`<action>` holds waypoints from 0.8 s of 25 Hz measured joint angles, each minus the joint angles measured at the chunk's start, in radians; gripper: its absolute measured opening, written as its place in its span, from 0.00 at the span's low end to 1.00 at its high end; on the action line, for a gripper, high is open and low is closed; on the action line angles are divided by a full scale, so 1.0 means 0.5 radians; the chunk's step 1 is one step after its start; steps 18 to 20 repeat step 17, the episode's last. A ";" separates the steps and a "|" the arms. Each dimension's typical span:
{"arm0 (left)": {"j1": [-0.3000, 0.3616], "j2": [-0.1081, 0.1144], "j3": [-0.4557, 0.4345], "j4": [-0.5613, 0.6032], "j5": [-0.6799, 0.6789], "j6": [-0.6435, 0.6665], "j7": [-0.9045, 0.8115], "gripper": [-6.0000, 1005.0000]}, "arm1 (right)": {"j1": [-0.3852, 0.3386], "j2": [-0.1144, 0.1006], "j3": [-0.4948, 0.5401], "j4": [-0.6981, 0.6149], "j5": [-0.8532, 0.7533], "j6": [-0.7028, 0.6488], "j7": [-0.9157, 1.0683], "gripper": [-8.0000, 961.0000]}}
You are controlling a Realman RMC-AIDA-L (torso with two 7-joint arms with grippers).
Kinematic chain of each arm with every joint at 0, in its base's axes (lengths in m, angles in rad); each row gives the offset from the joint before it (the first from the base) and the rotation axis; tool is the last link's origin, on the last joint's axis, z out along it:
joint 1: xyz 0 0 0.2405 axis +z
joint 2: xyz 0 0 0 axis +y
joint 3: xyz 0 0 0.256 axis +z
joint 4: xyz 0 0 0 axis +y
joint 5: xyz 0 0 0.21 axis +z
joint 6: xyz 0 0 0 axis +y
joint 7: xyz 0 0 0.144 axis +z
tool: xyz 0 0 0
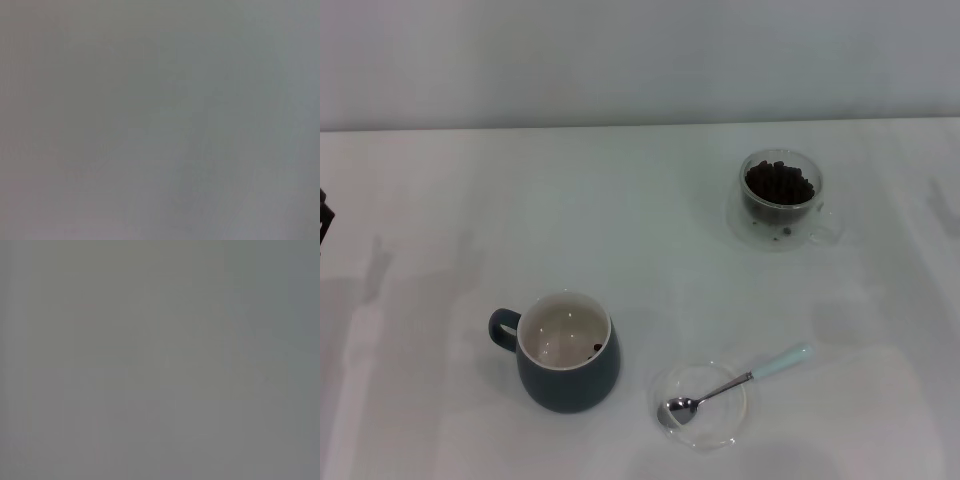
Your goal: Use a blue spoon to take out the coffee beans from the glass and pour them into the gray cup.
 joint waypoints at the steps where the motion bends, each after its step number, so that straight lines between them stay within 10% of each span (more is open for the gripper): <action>1: -0.003 0.000 -0.001 0.000 0.000 0.000 0.000 0.87 | 0.005 0.000 0.000 0.000 0.001 0.012 -0.005 0.91; 20: -0.005 -0.003 -0.006 -0.001 -0.005 0.009 -0.007 0.87 | 0.090 0.005 0.000 -0.001 0.073 0.029 -0.052 0.91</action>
